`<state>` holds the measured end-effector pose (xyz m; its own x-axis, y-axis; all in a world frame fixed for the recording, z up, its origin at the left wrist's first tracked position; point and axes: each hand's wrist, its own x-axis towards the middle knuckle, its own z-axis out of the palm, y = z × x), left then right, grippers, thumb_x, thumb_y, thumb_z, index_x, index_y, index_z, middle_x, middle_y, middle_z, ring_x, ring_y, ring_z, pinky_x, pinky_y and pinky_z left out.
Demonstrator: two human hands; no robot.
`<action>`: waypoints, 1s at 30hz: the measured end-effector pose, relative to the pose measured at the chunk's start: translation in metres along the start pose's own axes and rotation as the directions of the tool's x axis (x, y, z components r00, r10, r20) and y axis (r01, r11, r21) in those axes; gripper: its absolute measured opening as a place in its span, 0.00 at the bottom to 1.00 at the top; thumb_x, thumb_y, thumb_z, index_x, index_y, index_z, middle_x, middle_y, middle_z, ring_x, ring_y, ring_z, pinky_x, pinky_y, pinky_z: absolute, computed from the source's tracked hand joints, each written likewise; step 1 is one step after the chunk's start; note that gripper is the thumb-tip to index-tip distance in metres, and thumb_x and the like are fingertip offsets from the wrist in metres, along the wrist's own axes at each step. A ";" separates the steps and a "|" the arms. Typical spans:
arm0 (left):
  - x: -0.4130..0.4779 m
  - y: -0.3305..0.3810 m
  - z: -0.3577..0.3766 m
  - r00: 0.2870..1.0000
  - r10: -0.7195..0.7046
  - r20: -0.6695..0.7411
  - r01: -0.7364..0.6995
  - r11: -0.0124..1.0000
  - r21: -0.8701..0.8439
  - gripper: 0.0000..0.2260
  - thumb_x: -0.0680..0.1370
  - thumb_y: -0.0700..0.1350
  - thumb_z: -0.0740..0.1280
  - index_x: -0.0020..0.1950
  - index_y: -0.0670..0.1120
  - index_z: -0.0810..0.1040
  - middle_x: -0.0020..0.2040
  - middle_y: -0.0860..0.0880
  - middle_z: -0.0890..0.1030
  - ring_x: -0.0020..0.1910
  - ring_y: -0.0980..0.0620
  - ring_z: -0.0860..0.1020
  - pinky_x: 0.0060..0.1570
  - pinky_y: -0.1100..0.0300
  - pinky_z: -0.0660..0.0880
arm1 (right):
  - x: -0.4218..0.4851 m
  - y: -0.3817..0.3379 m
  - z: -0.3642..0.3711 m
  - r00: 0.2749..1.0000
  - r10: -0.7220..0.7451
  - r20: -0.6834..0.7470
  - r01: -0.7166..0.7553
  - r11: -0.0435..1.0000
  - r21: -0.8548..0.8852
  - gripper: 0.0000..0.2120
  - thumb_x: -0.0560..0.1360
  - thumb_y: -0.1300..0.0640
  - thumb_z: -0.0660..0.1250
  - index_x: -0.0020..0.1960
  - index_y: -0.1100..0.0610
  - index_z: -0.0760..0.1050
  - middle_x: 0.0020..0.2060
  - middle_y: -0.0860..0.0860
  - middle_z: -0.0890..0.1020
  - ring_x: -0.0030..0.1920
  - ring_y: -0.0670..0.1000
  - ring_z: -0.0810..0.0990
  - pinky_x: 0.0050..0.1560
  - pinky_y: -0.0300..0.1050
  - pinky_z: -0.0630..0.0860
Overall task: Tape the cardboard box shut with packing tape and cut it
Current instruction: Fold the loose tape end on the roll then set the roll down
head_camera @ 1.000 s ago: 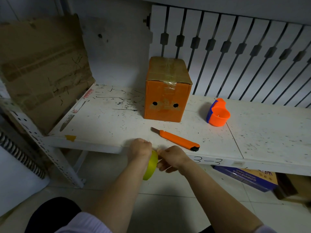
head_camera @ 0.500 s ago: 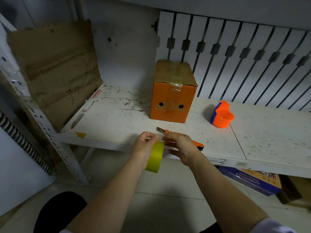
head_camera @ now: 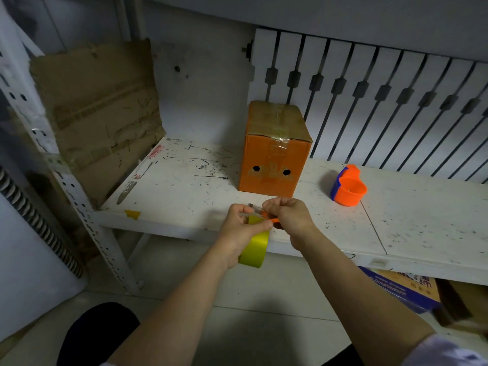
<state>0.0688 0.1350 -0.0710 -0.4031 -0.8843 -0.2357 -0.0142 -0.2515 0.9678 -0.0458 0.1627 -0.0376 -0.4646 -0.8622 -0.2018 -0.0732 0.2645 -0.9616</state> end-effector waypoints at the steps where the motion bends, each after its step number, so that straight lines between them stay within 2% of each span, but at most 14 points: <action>1: 0.000 0.001 0.001 1.000 0.000 0.008 0.000 1.000 0.000 0.19 0.67 0.41 0.75 0.49 0.50 0.67 0.51 0.43 0.79 0.43 0.48 0.77 0.40 0.58 0.72 | 0.001 -0.002 0.000 1.000 -0.024 0.002 0.024 0.999 -0.030 0.11 0.75 0.64 0.64 0.35 0.57 0.76 0.32 0.51 0.78 0.35 0.49 0.75 0.37 0.41 0.73; 3: -0.002 0.005 0.003 1.000 0.002 0.004 -0.002 0.999 0.033 0.23 0.68 0.41 0.75 0.55 0.50 0.65 0.49 0.46 0.79 0.42 0.51 0.77 0.36 0.59 0.71 | 0.002 -0.005 0.002 0.998 -0.063 -0.009 0.061 0.994 -0.089 0.12 0.76 0.64 0.62 0.35 0.56 0.75 0.33 0.51 0.78 0.37 0.50 0.76 0.40 0.44 0.76; 5: -0.002 0.006 0.004 1.000 0.025 -0.009 -0.024 0.997 0.079 0.23 0.69 0.44 0.74 0.57 0.52 0.65 0.46 0.49 0.78 0.43 0.50 0.77 0.38 0.58 0.73 | 0.002 -0.006 0.004 0.995 -0.088 -0.040 0.081 0.985 -0.152 0.12 0.77 0.62 0.62 0.35 0.54 0.74 0.34 0.51 0.78 0.42 0.53 0.77 0.50 0.51 0.78; 8: -0.003 0.008 0.005 0.997 0.078 0.000 -0.077 0.989 0.128 0.12 0.70 0.44 0.72 0.51 0.50 0.76 0.46 0.46 0.80 0.47 0.45 0.79 0.48 0.50 0.76 | 0.000 -0.007 0.006 0.991 -0.129 -0.045 0.116 0.969 -0.218 0.12 0.77 0.60 0.62 0.36 0.52 0.73 0.35 0.49 0.77 0.43 0.52 0.77 0.54 0.54 0.78; 12: -0.003 0.007 0.003 0.996 0.081 -0.033 -0.075 0.985 0.156 0.08 0.71 0.45 0.72 0.48 0.50 0.78 0.45 0.47 0.81 0.47 0.44 0.79 0.50 0.49 0.77 | -0.004 -0.009 0.007 0.976 -0.219 -0.018 0.201 0.924 -0.325 0.12 0.77 0.58 0.63 0.35 0.49 0.73 0.34 0.46 0.77 0.41 0.50 0.77 0.51 0.53 0.78; 16: -0.003 0.006 0.000 0.996 0.092 -0.004 -0.090 0.981 0.174 0.09 0.71 0.43 0.72 0.49 0.52 0.78 0.43 0.49 0.81 0.46 0.47 0.79 0.49 0.52 0.76 | -0.005 -0.008 0.006 0.968 -0.252 -0.016 0.229 0.904 -0.361 0.12 0.76 0.58 0.64 0.34 0.48 0.73 0.34 0.45 0.78 0.39 0.48 0.77 0.49 0.51 0.77; 18: -0.002 0.006 -0.002 0.996 0.084 0.019 -0.086 0.982 0.166 0.12 0.72 0.44 0.71 0.54 0.54 0.78 0.49 0.47 0.81 0.52 0.45 0.79 0.55 0.50 0.76 | -0.006 -0.011 0.004 0.966 -0.258 0.015 0.248 0.905 -0.345 0.11 0.76 0.58 0.65 0.36 0.50 0.75 0.33 0.45 0.78 0.37 0.45 0.75 0.46 0.46 0.76; 20: -0.001 0.009 -0.004 0.991 0.122 -0.061 -0.112 0.981 0.159 0.15 0.72 0.46 0.71 0.58 0.55 0.78 0.56 0.45 0.78 0.56 0.47 0.77 0.59 0.51 0.74 | -0.007 -0.014 0.001 0.963 -0.266 0.047 0.266 0.904 -0.334 0.11 0.76 0.58 0.65 0.36 0.50 0.75 0.32 0.45 0.77 0.35 0.43 0.74 0.41 0.40 0.73; 21: -0.001 0.012 -0.005 0.973 0.180 -0.143 -0.153 0.971 0.181 0.14 0.72 0.46 0.71 0.56 0.56 0.77 0.57 0.46 0.76 0.57 0.48 0.76 0.59 0.53 0.73 | -0.008 -0.017 -0.001 0.963 -0.265 0.056 0.268 0.904 -0.334 0.11 0.76 0.58 0.65 0.35 0.50 0.74 0.32 0.45 0.77 0.35 0.44 0.73 0.39 0.38 0.72; 23: -0.003 0.022 -0.007 0.918 0.322 -0.232 -0.269 0.935 0.230 0.12 0.72 0.41 0.71 0.45 0.57 0.74 0.56 0.48 0.75 0.57 0.49 0.74 0.58 0.53 0.72 | -0.007 -0.023 -0.004 0.964 -0.256 0.068 0.263 0.905 -0.335 0.12 0.76 0.58 0.64 0.35 0.50 0.73 0.33 0.46 0.77 0.37 0.46 0.74 0.41 0.40 0.72; 25: -0.005 0.032 -0.007 0.905 0.387 -0.176 -0.346 0.911 0.226 0.15 0.72 0.35 0.69 0.39 0.54 0.69 0.55 0.50 0.78 0.59 0.49 0.75 0.62 0.49 0.72 | -0.007 -0.029 -0.007 0.962 -0.254 0.096 0.272 0.898 -0.346 0.11 0.76 0.59 0.64 0.35 0.52 0.74 0.34 0.45 0.77 0.38 0.44 0.75 0.43 0.40 0.71; 27: -0.006 0.039 -0.006 0.902 0.419 -0.102 -0.383 0.888 0.255 0.15 0.73 0.35 0.68 0.37 0.54 0.70 0.54 0.50 0.81 0.58 0.50 0.77 0.62 0.48 0.73 | -0.006 -0.036 -0.010 0.958 -0.258 0.126 0.286 0.885 -0.366 0.08 0.76 0.60 0.64 0.38 0.55 0.75 0.33 0.45 0.76 0.37 0.42 0.73 0.40 0.37 0.70; 30: -0.005 0.044 -0.005 0.884 0.464 -0.057 -0.425 0.849 0.315 0.13 0.72 0.36 0.69 0.38 0.56 0.75 0.45 0.54 0.81 0.49 0.54 0.77 0.53 0.58 0.75 | -0.006 -0.042 -0.013 0.956 -0.255 0.144 0.291 0.886 -0.362 0.05 0.76 0.60 0.64 0.43 0.59 0.76 0.34 0.47 0.76 0.37 0.44 0.73 0.38 0.36 0.69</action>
<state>0.0746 0.1267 -0.0274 -0.3107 -0.9209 0.2355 -0.1290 0.2863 0.9494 -0.0516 0.1625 0.0069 -0.2985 -0.9541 0.0253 -0.5195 0.1401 -0.8429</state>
